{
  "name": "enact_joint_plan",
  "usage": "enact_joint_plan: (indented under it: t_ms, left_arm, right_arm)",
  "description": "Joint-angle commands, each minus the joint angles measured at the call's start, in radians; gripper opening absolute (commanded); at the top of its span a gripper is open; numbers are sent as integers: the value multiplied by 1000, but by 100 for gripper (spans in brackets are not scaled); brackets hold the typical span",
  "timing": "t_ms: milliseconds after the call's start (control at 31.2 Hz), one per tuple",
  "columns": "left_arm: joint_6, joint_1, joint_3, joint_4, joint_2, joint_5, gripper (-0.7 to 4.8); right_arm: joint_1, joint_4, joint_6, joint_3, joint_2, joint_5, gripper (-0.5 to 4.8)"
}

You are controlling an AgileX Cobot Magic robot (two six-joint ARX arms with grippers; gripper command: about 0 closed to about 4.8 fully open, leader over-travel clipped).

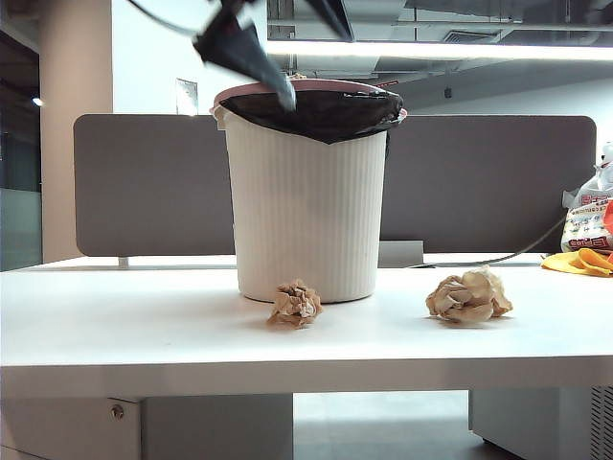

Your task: Pick up all the trash on the table and put it in the trash can.

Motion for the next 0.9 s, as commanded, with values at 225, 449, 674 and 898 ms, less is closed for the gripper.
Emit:
enact_joint_plan:
  t_ms: [225,449,674,898]
  left_arm:
    - [-101,-46,-361,444,10,-293,479]
    - [-169,-41,-432,594,120,-311,479]
    - [-225,-41,-432,603,213,-365,479]
    - [-225,-42,-431,588,219,-399,217]
  right_arm:
    - [0,45,31,-84,-14,-33,-8]
    - [0,56,31,-87,-14,-32,-8]
    - [0,55,30,-88,-13,-33,-8]
    - [0,56,29,-87,-13,-32,-8]
